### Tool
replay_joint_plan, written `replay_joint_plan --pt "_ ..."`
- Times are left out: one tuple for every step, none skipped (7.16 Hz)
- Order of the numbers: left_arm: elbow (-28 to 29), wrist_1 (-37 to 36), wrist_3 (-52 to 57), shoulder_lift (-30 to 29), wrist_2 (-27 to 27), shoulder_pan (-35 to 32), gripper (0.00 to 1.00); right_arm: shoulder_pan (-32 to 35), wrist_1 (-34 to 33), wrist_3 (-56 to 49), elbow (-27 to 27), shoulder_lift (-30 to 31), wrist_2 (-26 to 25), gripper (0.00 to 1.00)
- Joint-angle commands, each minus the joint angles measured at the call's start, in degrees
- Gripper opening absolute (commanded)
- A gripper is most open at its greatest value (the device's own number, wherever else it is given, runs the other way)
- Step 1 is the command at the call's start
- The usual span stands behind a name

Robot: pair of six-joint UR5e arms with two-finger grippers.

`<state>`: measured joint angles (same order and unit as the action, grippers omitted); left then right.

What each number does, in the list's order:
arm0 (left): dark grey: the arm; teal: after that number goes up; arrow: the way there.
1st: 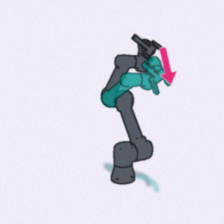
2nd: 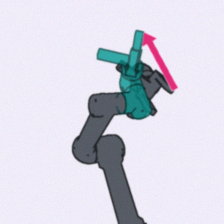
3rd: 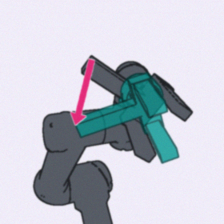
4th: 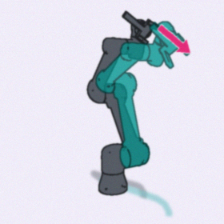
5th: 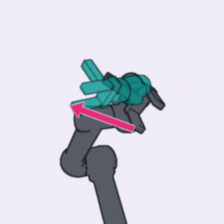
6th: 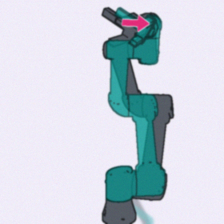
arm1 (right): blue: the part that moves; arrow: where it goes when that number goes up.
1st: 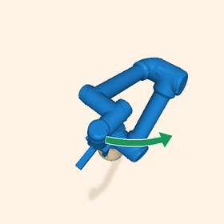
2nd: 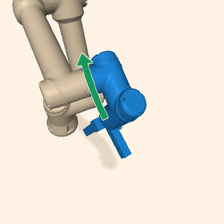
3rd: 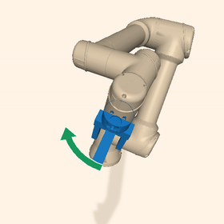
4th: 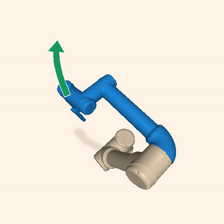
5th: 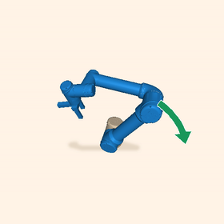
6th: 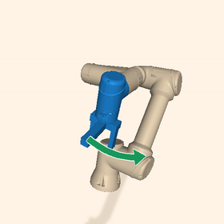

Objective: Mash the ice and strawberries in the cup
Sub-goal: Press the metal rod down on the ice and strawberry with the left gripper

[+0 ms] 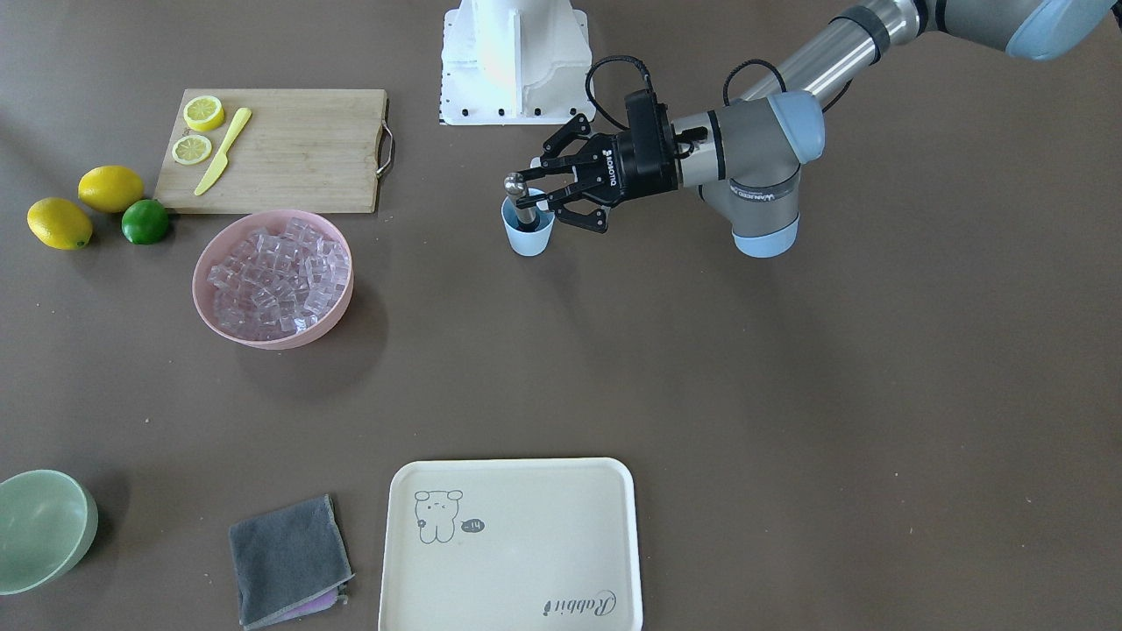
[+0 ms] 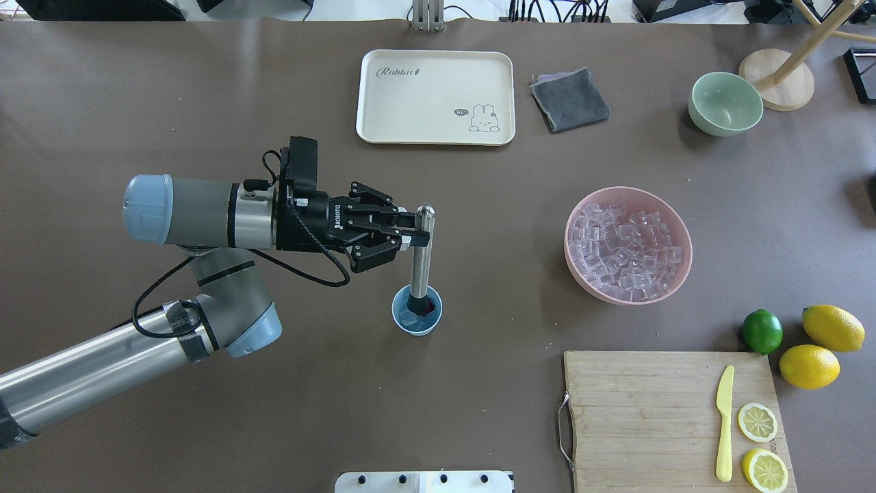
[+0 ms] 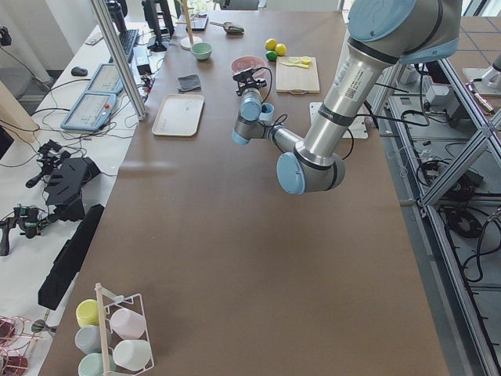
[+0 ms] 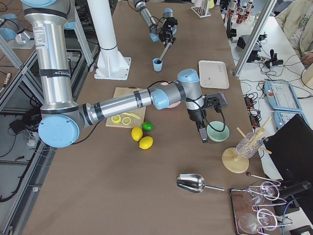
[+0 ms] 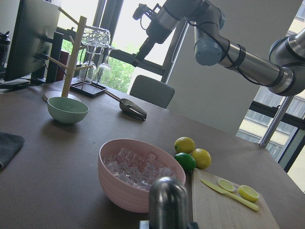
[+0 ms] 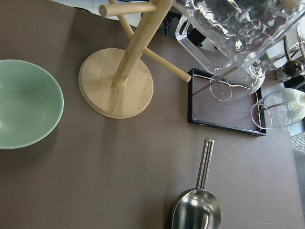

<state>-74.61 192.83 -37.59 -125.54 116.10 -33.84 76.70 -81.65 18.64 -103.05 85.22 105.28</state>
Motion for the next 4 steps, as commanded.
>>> replay_joint_plan --pt "0.34 0.27 0.06 0.12 -1.05 1.13 0.0 -0.06 0.0 -0.01 0.05 -0.05 0.01 1.0" --pt "0.08 0.27 -0.29 0.12 -1.23 1.14 0.0 -0.06 0.0 -0.01 0.05 -0.06 0.01 1.0" --pt "-1.57 0.44 -0.73 -0.14 -1.23 1.14 0.0 -0.06 0.0 -0.01 0.05 -0.14 -0.08 1.0" --pt "-1.85 0.36 -0.73 -0.15 -1.23 0.62 0.0 -0.06 0.0 -0.01 0.13 -0.23 -0.16 1.0"
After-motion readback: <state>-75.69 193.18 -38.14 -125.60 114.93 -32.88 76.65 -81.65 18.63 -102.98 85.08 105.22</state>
